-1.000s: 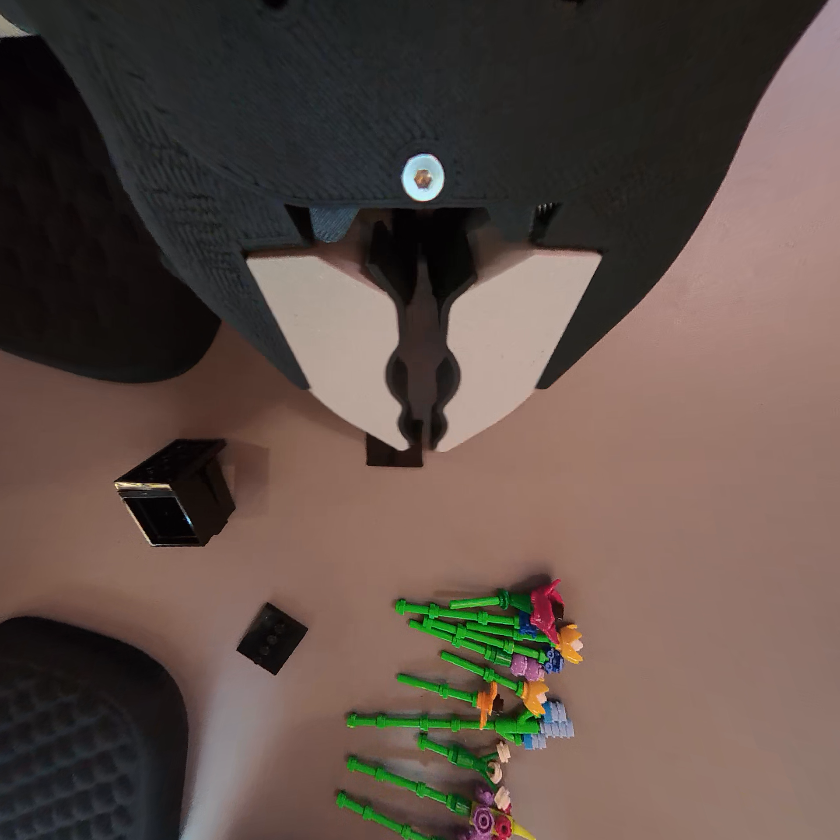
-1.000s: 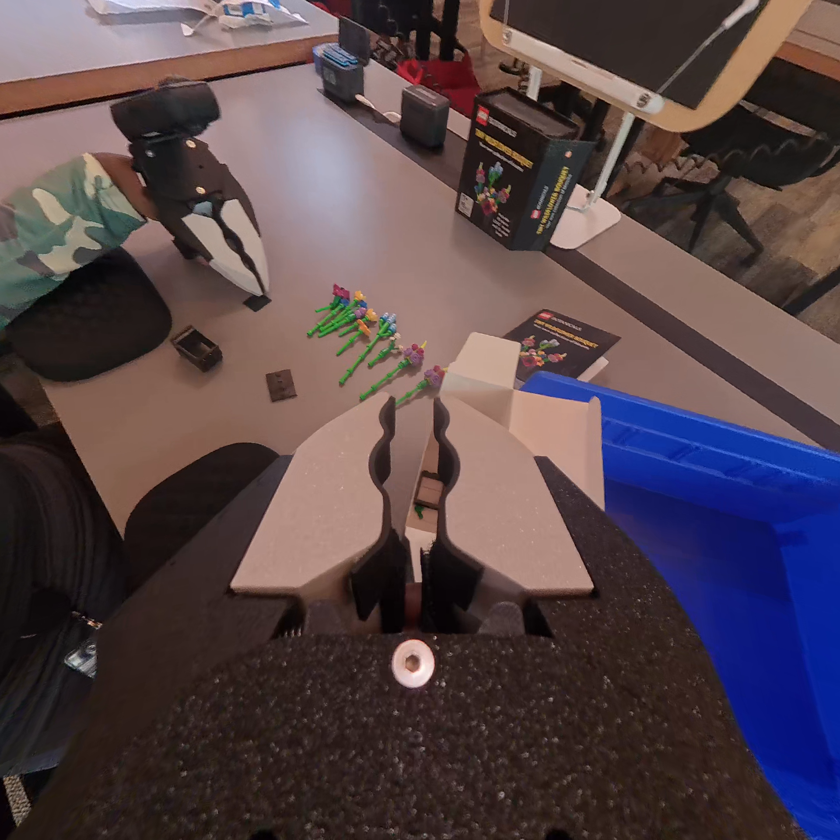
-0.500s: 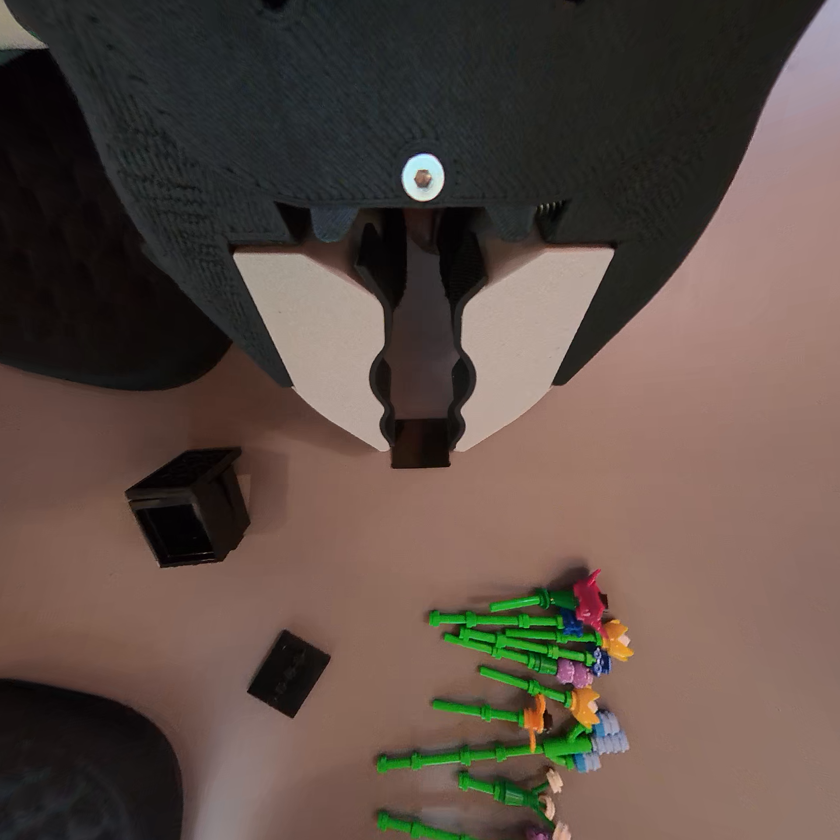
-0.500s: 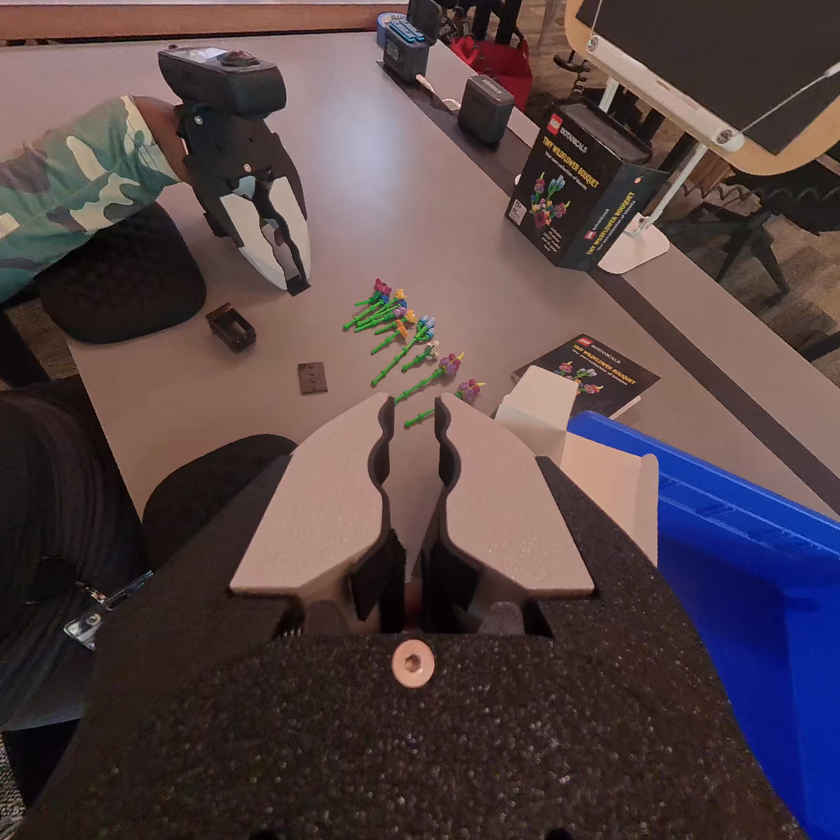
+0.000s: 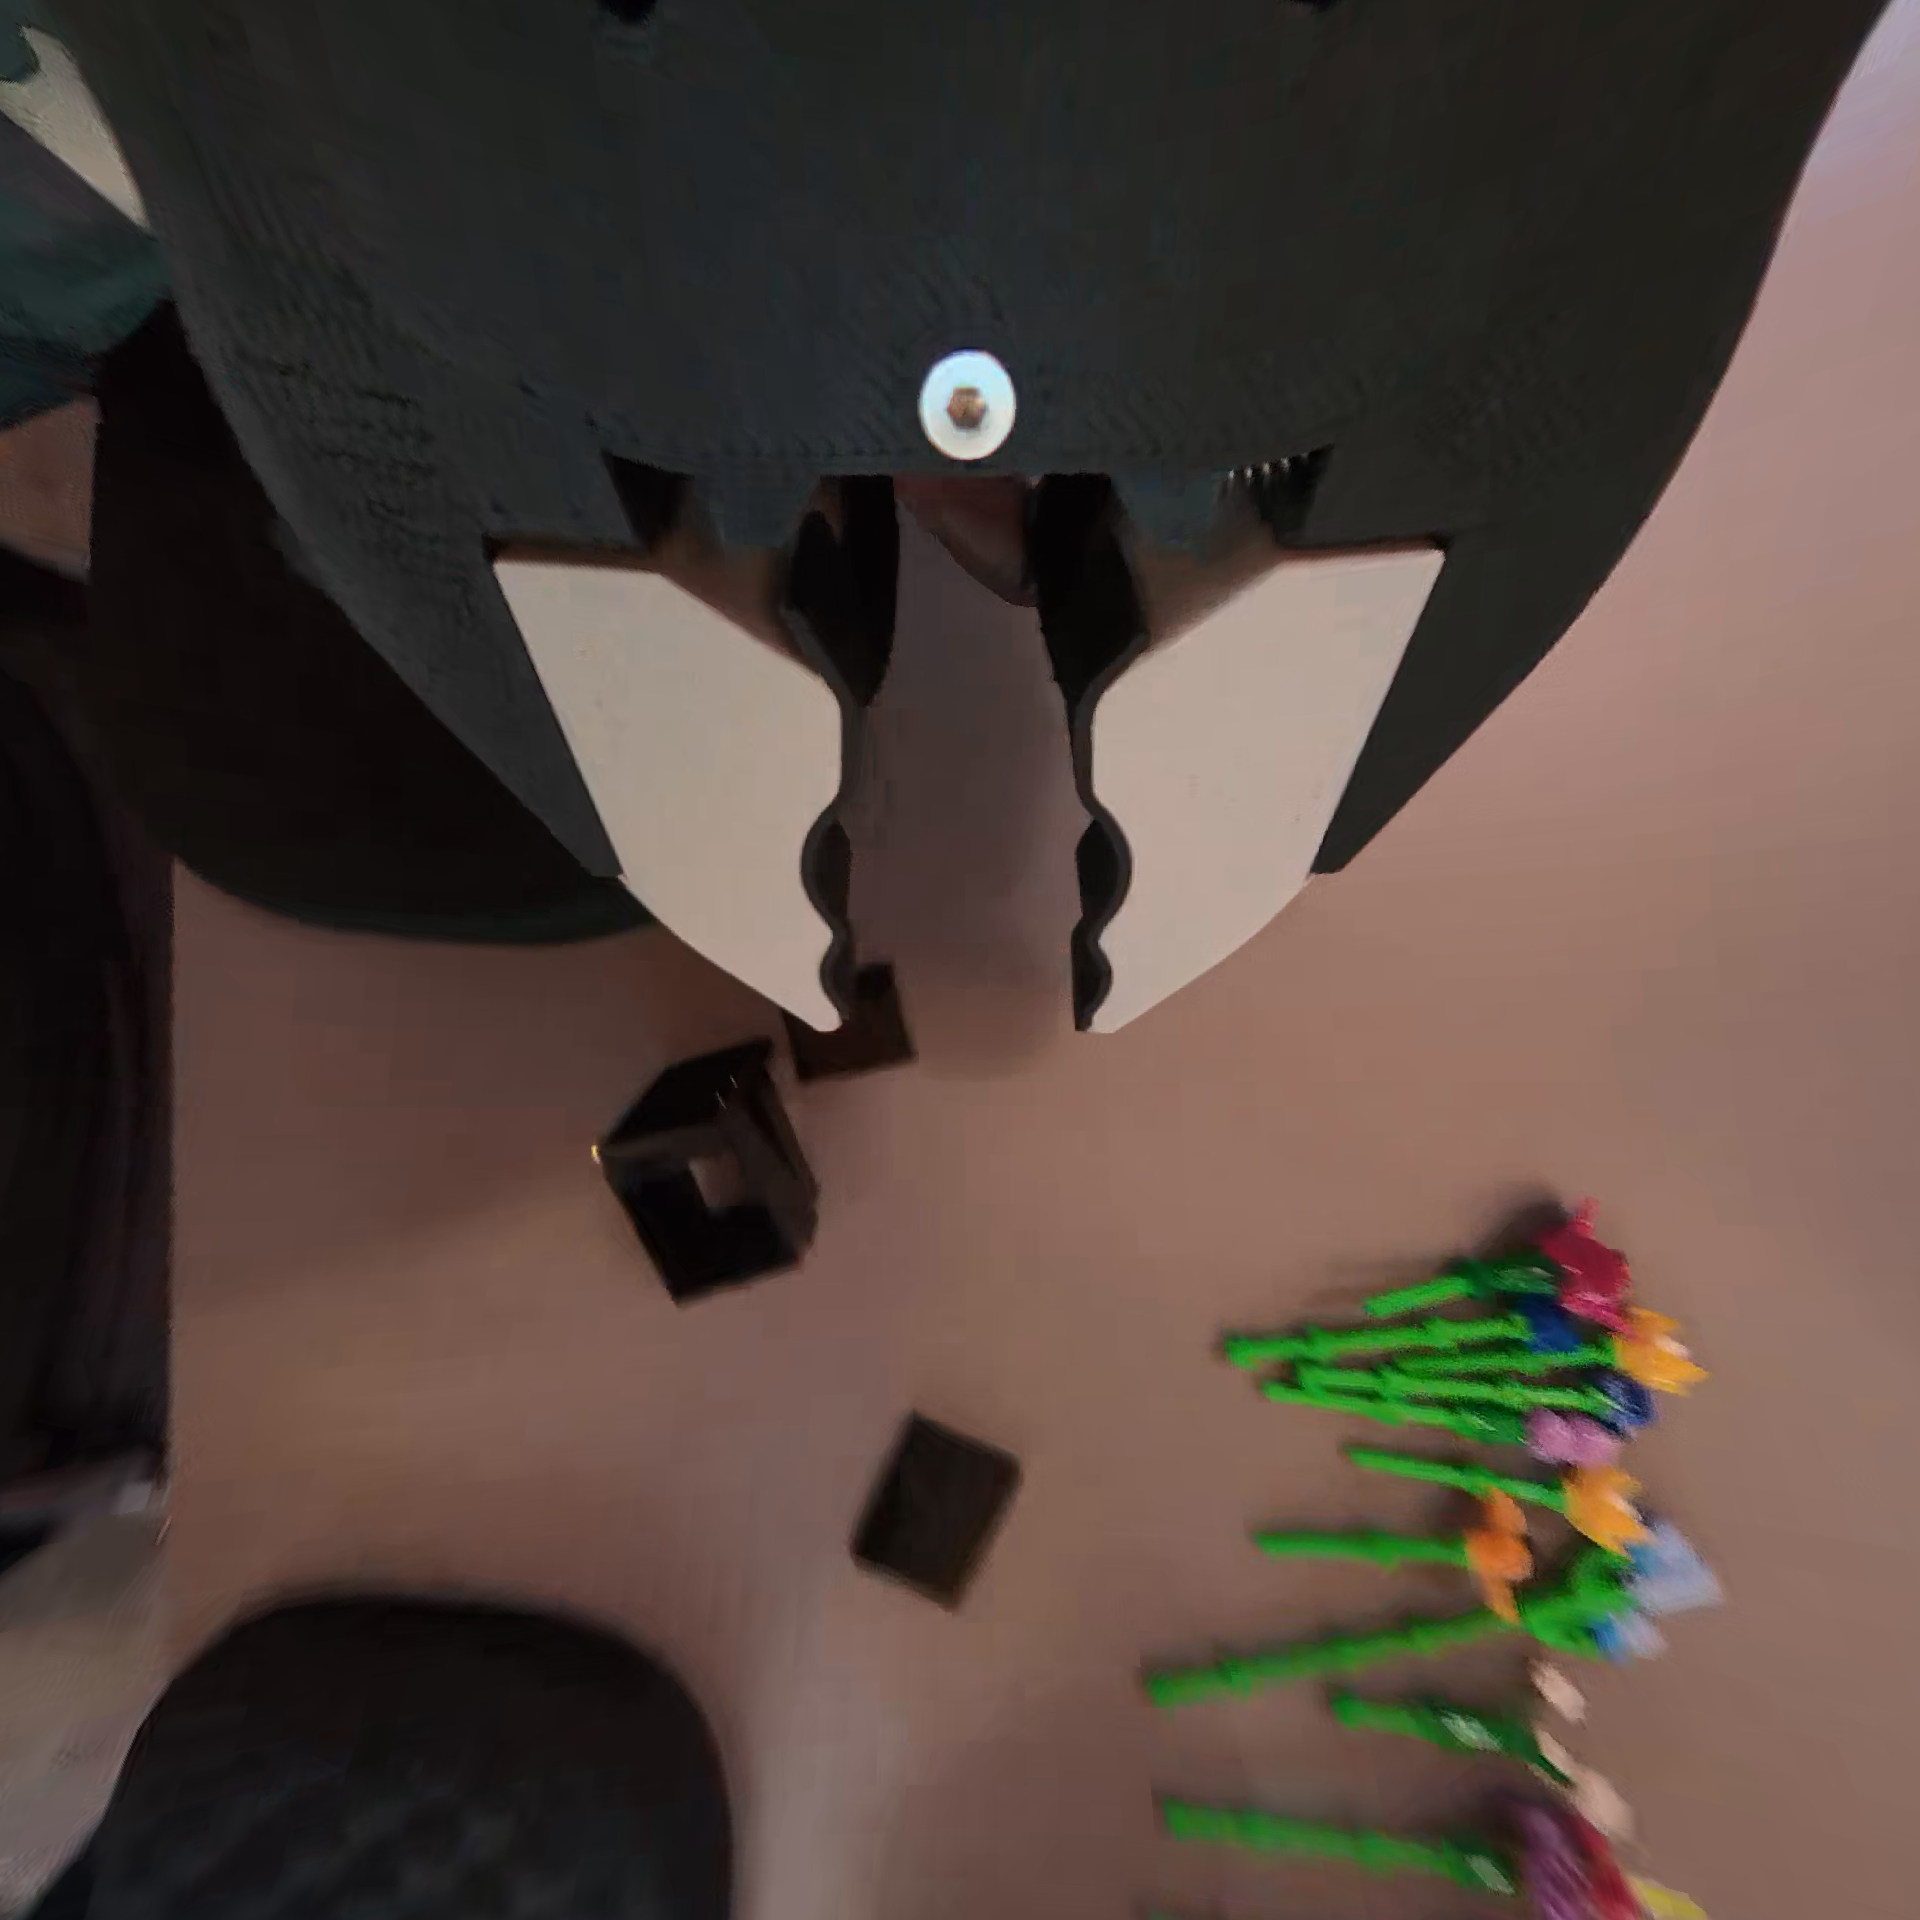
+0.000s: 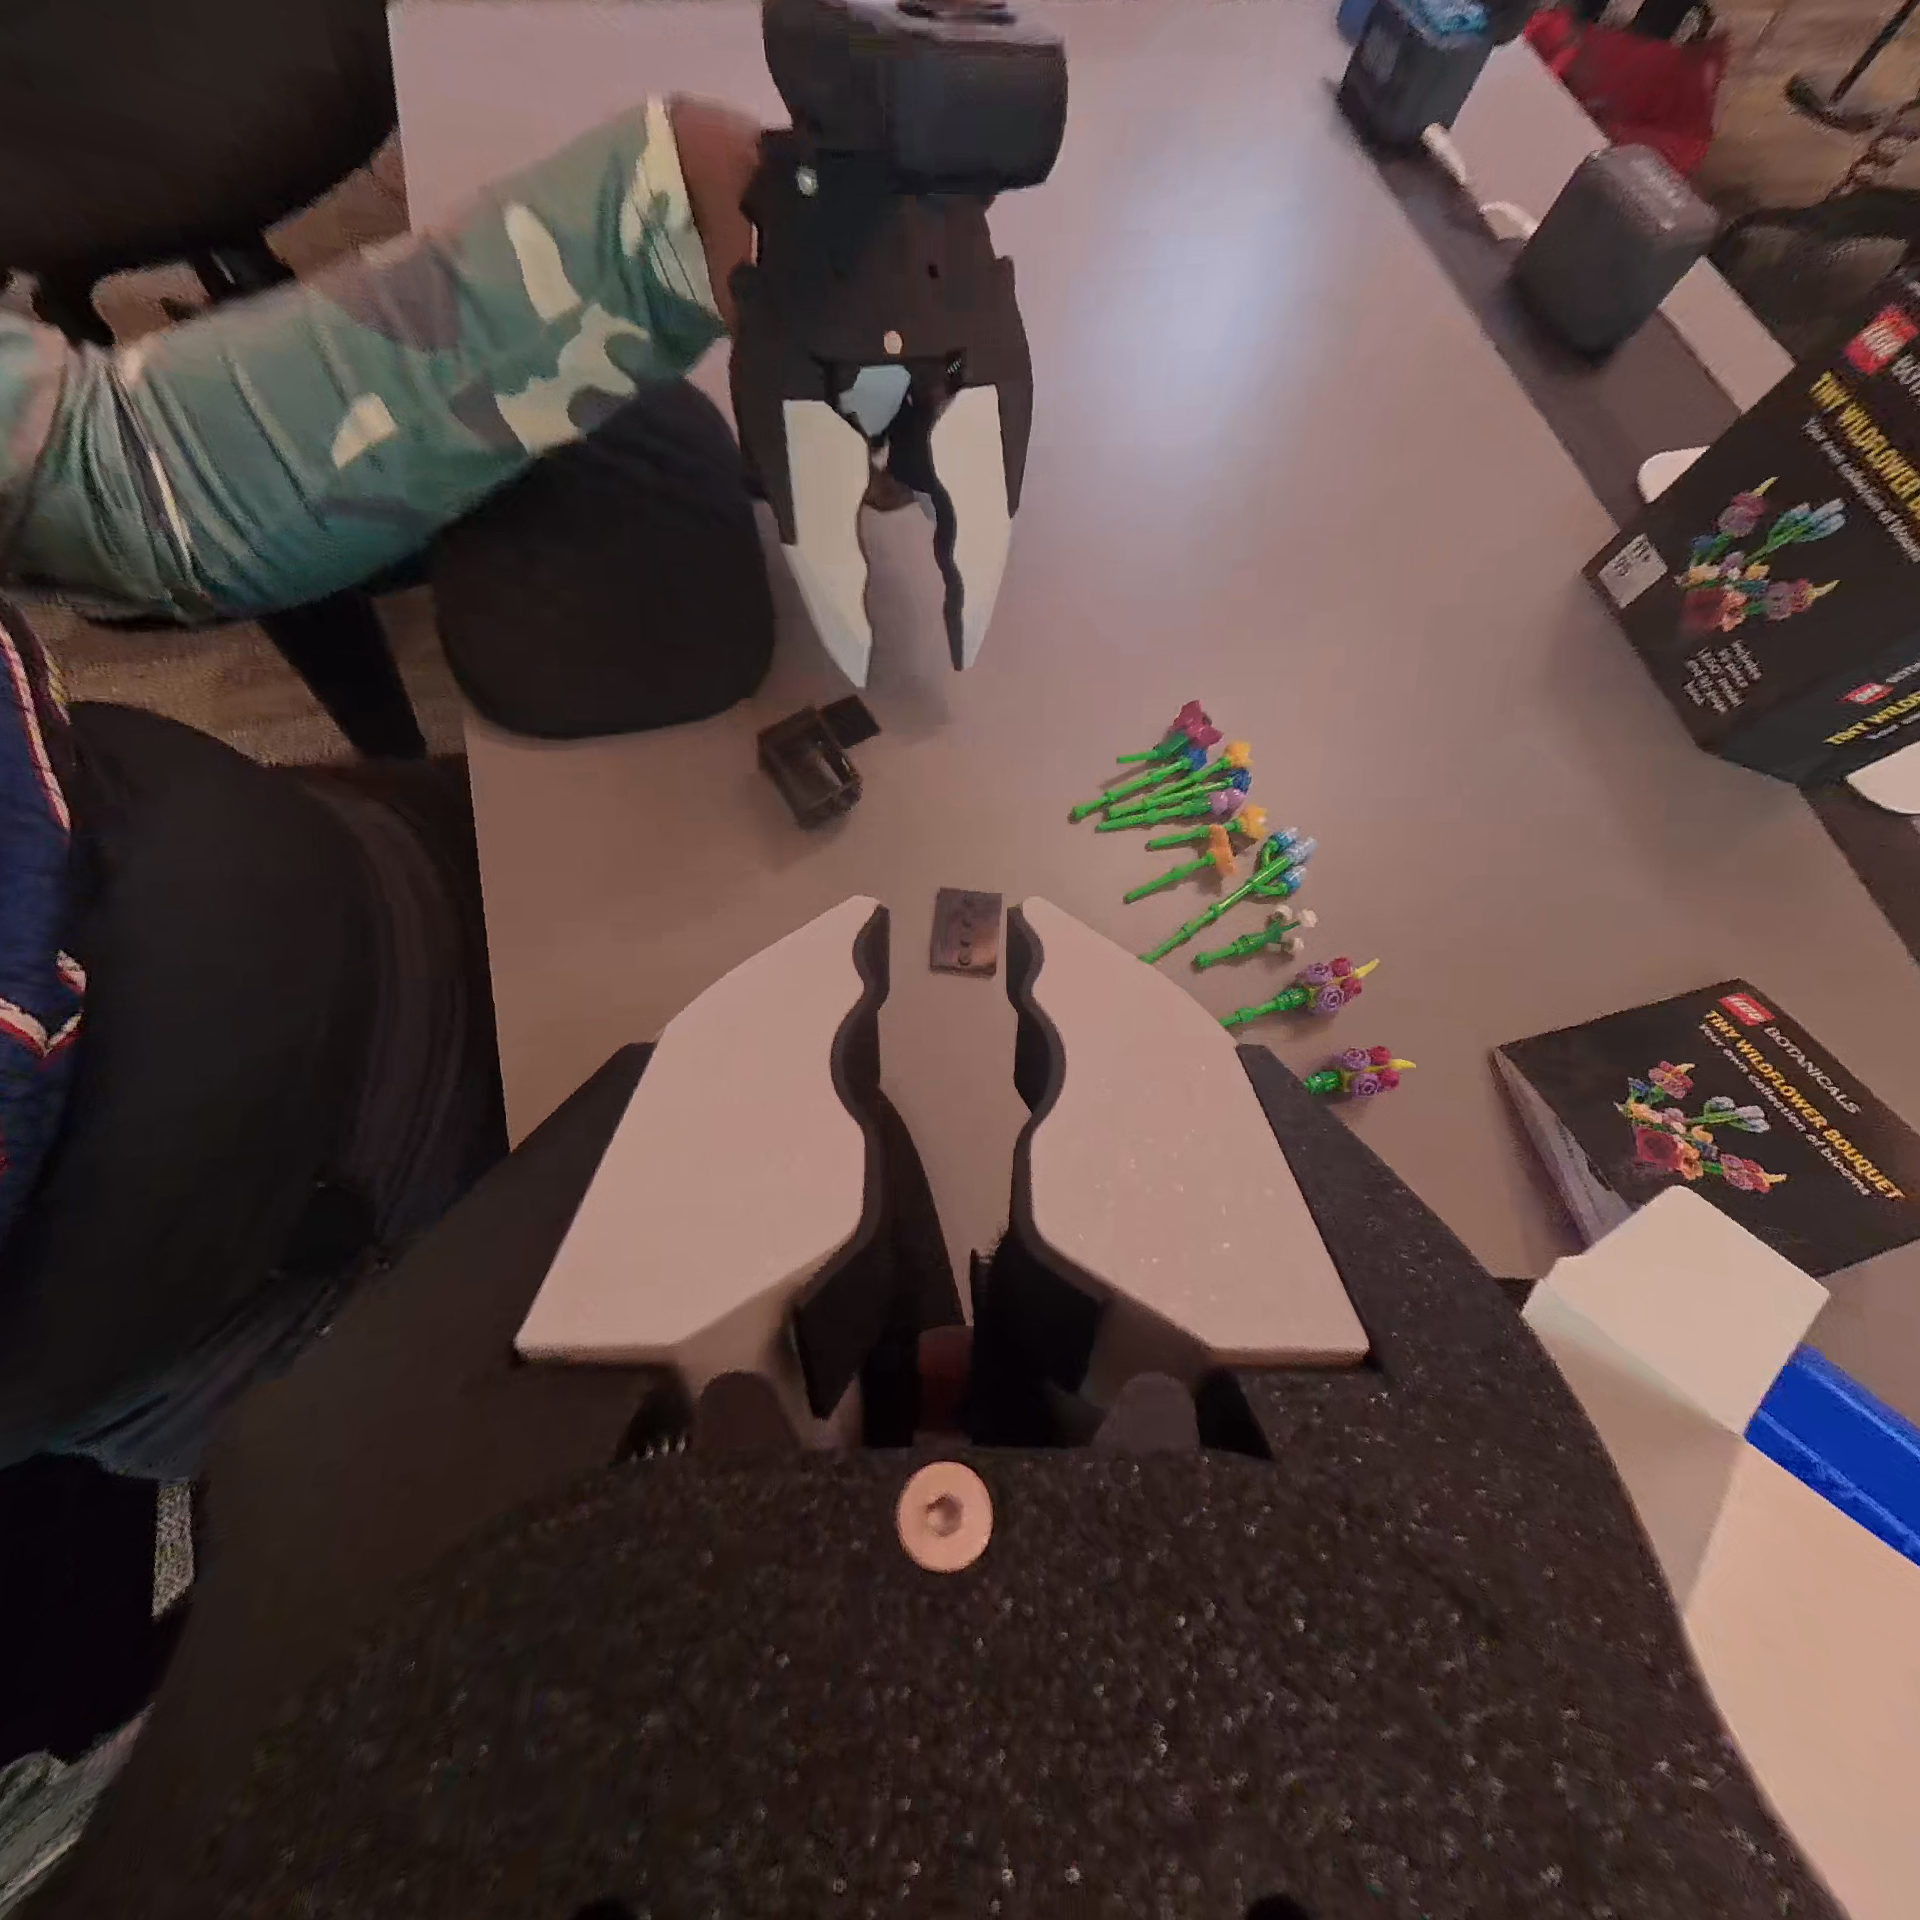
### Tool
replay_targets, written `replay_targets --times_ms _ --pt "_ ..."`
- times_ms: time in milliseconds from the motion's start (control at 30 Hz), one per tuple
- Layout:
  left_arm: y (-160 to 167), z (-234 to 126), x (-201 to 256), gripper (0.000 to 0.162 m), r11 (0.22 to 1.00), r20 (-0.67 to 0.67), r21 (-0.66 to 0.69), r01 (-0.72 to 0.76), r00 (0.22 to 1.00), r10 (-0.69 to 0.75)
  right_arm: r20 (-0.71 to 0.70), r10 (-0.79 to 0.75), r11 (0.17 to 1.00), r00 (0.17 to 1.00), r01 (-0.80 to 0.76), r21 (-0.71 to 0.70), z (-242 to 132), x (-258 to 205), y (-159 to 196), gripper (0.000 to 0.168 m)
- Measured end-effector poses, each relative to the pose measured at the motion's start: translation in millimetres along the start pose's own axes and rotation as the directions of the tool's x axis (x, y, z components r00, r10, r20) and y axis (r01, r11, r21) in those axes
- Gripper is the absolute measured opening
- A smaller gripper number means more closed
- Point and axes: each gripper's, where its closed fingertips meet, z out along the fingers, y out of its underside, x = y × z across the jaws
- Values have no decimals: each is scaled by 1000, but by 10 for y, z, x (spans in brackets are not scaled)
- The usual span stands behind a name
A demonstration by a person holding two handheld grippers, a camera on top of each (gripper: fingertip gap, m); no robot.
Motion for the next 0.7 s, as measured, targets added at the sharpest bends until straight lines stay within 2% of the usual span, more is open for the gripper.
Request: replay_targets --times_ms 67,167,233,300,333,533,700 --pt "98 4 124 48 988 23 -138 -71 997 75 -1 -25 999 1000 25 -22 8 -36 7 22" --pt "126 13 226 48 949 39 -273 -159 983 177 7 -43 999 999 43 -3 -16 -88 -47 22" --pt "149 37 184 48 919 85 -364 -152 977 196 8 -47 999 999 47 5 -28 -105 -67 22" --pt "172 77 221 47 900 101 -427 -89 984 146 -7 -52 999 999 52 -10 -44 -95 -46 22" --pt "170 88 256 52 895 112 -444 -48 988 108 -17 -55 998 998 55 -19 -57 -85 -31 23" --pt "99 159 361 49 899 164 -432 75 987 -4 -44 -54 999 998 54 -6 -138 -52 -36 23" --pt "112 166 428 37 870 142 -471 148 986 -91 -67 -66 998 996 65 -16 -178 -50 -31 23"
